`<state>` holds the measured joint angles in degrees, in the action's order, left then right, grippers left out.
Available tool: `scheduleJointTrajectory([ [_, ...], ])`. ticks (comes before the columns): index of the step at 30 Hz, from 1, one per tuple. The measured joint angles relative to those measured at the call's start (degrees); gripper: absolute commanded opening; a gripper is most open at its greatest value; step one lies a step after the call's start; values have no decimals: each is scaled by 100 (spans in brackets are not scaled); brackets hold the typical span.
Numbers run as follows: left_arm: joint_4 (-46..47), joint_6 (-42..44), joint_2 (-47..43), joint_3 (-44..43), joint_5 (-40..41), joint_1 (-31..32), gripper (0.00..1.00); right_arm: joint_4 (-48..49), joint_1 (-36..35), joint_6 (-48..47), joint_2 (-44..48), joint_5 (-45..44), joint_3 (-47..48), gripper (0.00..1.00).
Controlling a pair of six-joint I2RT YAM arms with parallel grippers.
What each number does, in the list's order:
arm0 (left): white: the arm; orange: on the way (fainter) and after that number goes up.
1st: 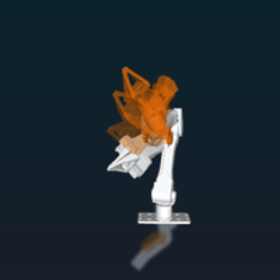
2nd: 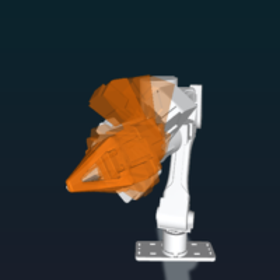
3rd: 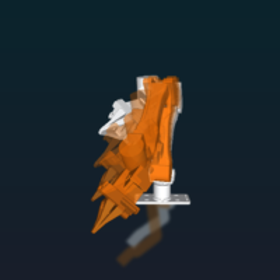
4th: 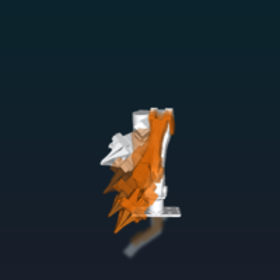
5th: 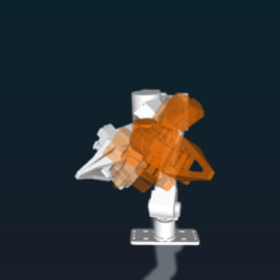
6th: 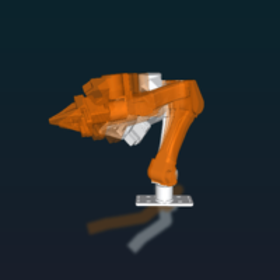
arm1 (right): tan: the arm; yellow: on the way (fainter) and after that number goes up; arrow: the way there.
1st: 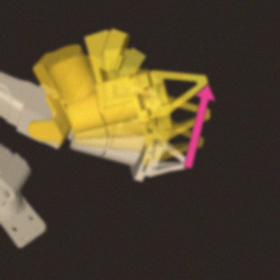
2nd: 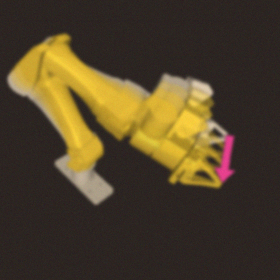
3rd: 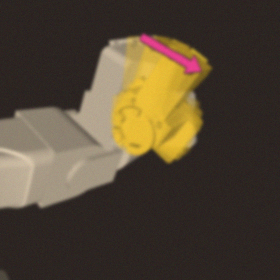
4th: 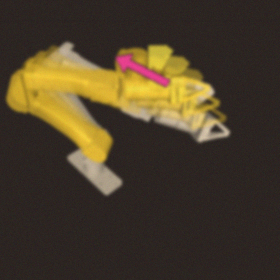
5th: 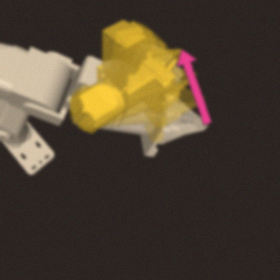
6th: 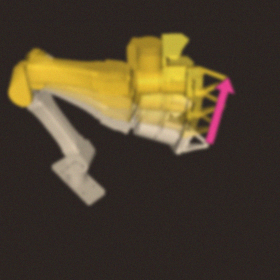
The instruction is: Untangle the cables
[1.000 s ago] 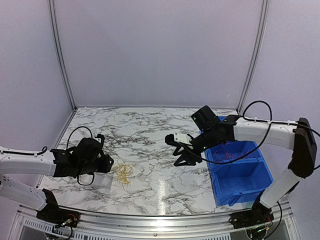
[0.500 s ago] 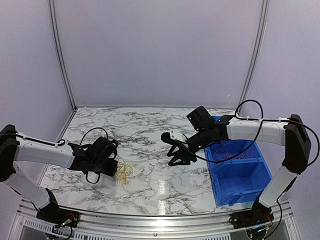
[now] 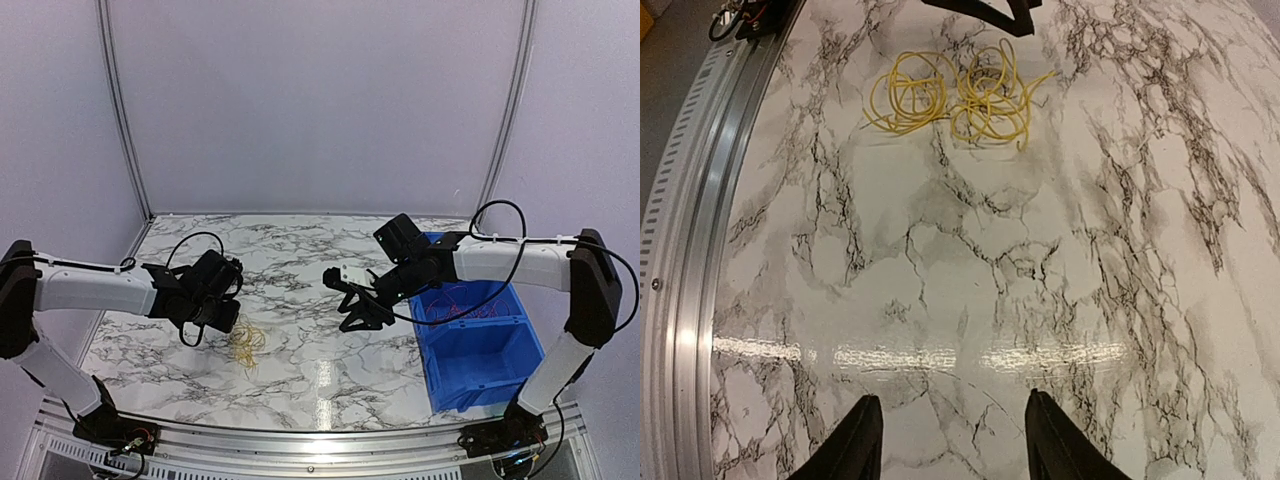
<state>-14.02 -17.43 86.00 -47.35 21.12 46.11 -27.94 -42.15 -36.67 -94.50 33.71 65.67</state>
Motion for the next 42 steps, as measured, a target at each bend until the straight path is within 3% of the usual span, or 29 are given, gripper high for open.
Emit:
scheduleJointTrajectory([
  [16, -1008, 619, 332, -424, -343, -48, 42, -7, 0, -48, -74, -2, 0, 49],
  [28, -1259, 833, 284, -415, -258, -52, 40, -15, 0, -85, -74, -17, 0, 49],
  [32, -1047, 957, 581, -417, -208, -79, 33, -17, 0, -85, -74, -17, 0, 49],
  [37, -721, 1115, 973, -417, -203, -103, 9, -17, 0, -85, -74, -20, 0, 48],
  [42, -402, 1176, 791, -389, -105, -101, 0, -20, 0, -81, -76, -17, 0, 47],
])
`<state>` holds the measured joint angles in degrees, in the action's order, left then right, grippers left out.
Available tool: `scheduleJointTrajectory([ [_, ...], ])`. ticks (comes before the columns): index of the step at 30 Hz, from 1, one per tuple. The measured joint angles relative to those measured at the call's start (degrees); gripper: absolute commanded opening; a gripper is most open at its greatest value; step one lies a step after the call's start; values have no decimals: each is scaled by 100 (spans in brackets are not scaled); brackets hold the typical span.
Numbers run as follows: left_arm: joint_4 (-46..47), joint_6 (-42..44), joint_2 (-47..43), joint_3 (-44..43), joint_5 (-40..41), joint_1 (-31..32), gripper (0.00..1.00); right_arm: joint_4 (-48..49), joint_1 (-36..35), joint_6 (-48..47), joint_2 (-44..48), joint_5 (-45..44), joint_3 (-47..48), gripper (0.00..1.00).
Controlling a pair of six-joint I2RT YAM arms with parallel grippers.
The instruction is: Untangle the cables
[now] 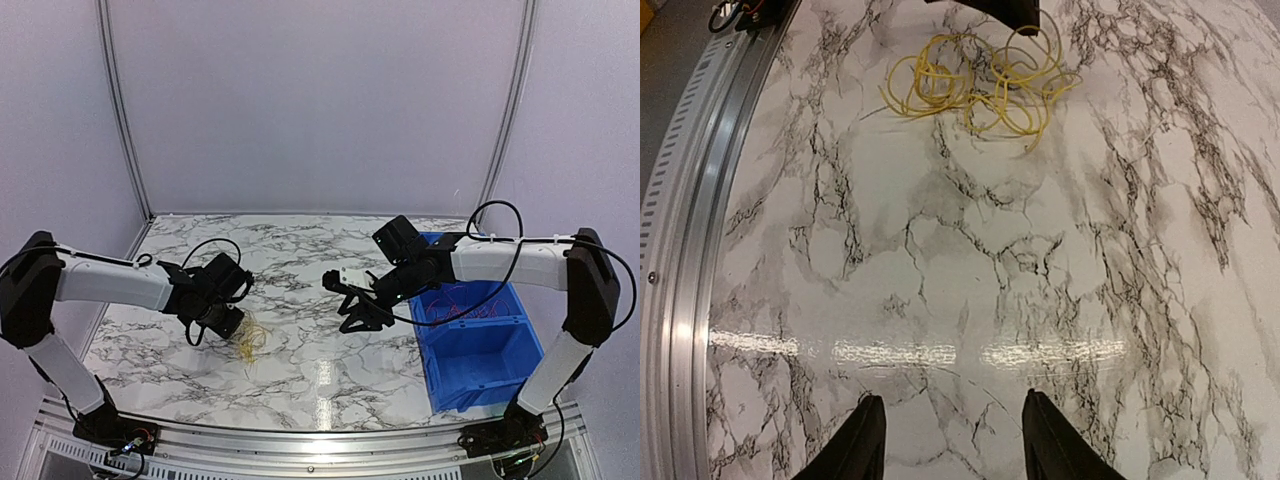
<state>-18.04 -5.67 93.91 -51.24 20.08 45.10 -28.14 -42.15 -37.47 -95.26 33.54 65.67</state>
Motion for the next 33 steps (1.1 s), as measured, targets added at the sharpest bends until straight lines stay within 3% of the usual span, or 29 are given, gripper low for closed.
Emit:
scheduleJointTrajectory([
  [4, 240, 101, -914, 55, -15, 13, 0, -162, 0, 90, -33, 44, 199, 47],
  [10, 647, 205, -2210, -149, -273, 118, 0, -448, -17, 409, -299, 387, 1593, 53],
  [15, 778, 197, -2361, -444, -415, 308, 0, -291, -186, 951, -409, 564, 2710, 61],
  [23, 866, 160, -2319, -614, -417, 813, 0, 122, -494, 1790, -1193, 896, 3821, 59],
  [26, 887, 122, -2310, -621, -413, 857, 0, 94, -531, 1908, -1554, 977, 3856, 46],
  [31, 922, 70, -2310, -619, -389, 866, 0, 31, -535, 1958, -1801, 1147, 3738, 4],
  [33, 964, 63, -2310, -616, -365, 866, 0, 96, -535, 1998, -1764, 1233, 3628, 0],
])
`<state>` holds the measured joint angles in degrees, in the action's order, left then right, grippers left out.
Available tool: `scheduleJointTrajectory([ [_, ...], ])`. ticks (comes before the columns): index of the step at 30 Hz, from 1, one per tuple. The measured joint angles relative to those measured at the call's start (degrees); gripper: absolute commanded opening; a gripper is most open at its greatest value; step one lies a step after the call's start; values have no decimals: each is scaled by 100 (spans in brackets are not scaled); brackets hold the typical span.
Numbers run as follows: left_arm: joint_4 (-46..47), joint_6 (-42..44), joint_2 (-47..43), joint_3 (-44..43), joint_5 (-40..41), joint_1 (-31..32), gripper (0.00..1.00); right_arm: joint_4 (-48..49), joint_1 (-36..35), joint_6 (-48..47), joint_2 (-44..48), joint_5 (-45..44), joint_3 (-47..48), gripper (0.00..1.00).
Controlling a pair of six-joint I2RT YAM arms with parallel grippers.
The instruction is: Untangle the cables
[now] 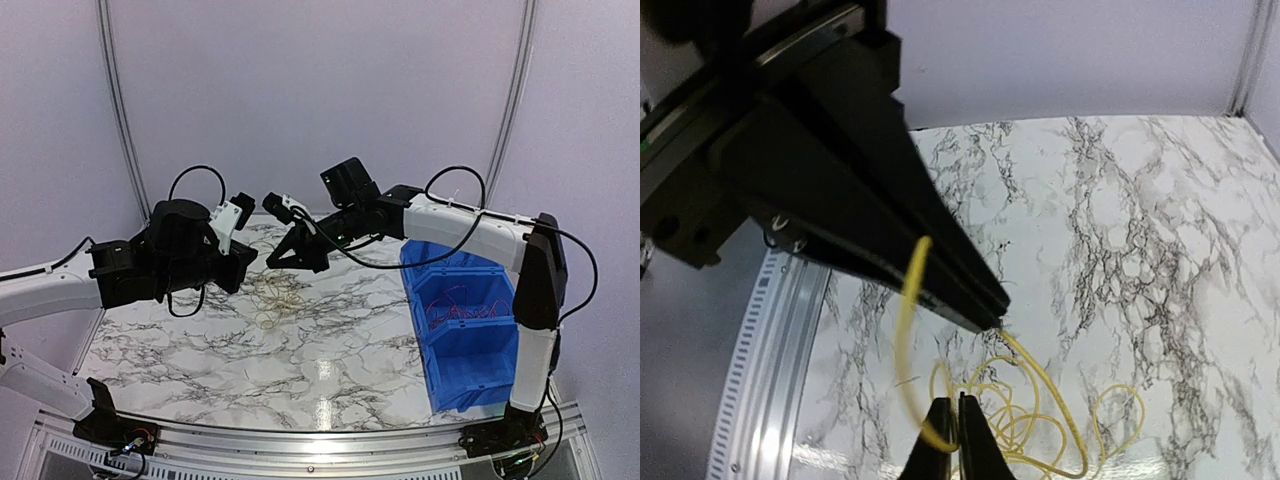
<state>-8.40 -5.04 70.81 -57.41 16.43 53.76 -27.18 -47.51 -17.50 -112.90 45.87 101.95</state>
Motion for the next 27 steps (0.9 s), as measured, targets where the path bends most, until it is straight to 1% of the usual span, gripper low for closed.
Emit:
scheduleJointTrajectory([
  [6, 269, -70, 13, 59, 13, 0, 0, 168, -2, 105, 81, 184, -136, 1],
  [7, 334, -98, 26, 85, 13, 0, 0, 184, -2, 116, 83, 192, -136, 7],
  [8, 402, -116, 37, 122, 11, 0, 0, 195, -2, 125, 83, 201, -136, 16],
  [9, 485, -133, 44, 175, 11, 0, 0, 197, -2, 138, 83, 210, -136, 23],
  [10, 560, -149, 48, 227, 7, 0, 0, 195, -2, 151, 83, 214, -136, 26],
  [11, 605, -166, 59, 275, 4, 0, 0, 210, -2, 151, 83, 212, -136, 26],
  [14, 713, -201, 94, 321, -11, 0, 0, 234, -2, 186, 85, 210, -136, 23],
  [17, 809, -208, 125, 321, -35, 0, 0, 236, -2, 170, 85, 210, -136, 3],
  [18, 824, -208, 125, 321, -39, 0, 0, 238, -2, 195, 85, 223, -133, 0],
  [19, 833, -208, 125, 321, -39, 0, 2, 240, -2, 195, 85, 236, -133, 0],
  [21, 863, -227, 125, 326, -31, 0, 18, 234, -2, 229, 85, 267, -131, 0],
  [22, 881, -243, 125, 330, -9, 0, 24, 234, -2, 229, 85, 284, -131, 0],
  [24, 1056, -343, 125, 393, 33, 0, 29, 234, -2, 232, 94, 345, -133, 0],
  [27, 1447, -468, 125, 614, 22, 0, 31, 234, -2, 232, 116, 468, -133, 0],
])
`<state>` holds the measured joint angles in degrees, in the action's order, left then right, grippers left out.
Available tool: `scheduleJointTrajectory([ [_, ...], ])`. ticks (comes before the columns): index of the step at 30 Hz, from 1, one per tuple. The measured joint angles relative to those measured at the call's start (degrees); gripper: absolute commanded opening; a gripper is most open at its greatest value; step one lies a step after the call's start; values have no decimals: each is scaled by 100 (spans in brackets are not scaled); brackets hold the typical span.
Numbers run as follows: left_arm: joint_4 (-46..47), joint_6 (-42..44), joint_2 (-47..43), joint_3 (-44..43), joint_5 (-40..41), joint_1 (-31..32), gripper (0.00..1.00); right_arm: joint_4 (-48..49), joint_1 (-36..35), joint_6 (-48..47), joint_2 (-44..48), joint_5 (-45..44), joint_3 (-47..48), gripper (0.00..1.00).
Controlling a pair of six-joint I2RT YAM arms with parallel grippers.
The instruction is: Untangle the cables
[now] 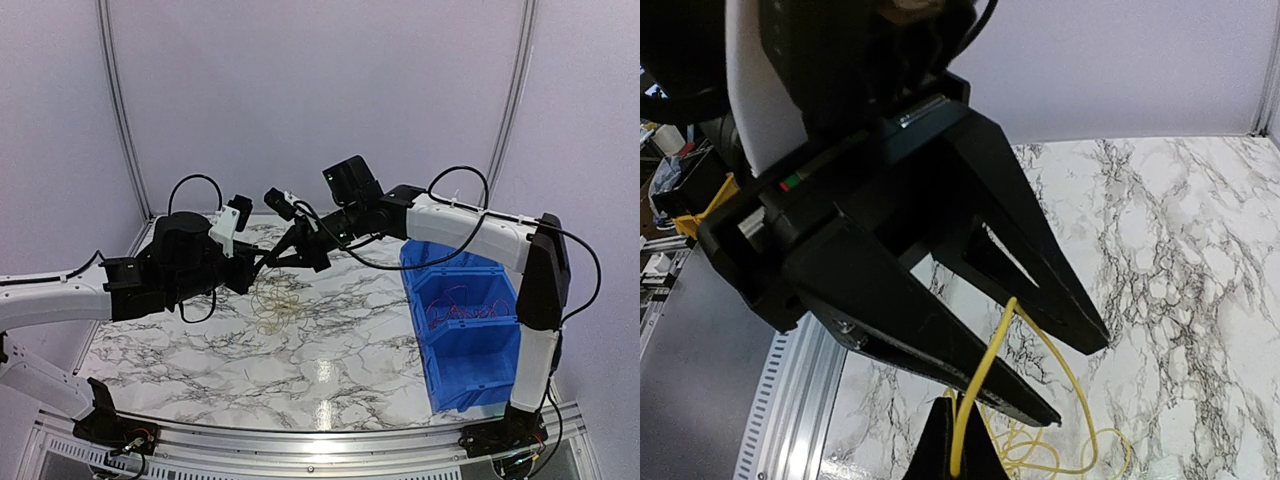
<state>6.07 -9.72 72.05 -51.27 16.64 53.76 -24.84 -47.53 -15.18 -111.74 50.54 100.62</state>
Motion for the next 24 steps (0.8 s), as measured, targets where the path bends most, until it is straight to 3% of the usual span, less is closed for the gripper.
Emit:
scheduleJointTrajectory([
  [7, 852, -210, 210, 238, -28, 0, 26, -13, 0, -9, 87, 234, -26, 0],
  [14, 2151, -608, 1309, 358, 203, -17, 15, -577, 31, -251, 249, 356, 192, 0],
  [24, 3169, -1460, 3132, 494, 208, -9, 8, -1290, 44, -695, 697, 450, 2216, 0],
])
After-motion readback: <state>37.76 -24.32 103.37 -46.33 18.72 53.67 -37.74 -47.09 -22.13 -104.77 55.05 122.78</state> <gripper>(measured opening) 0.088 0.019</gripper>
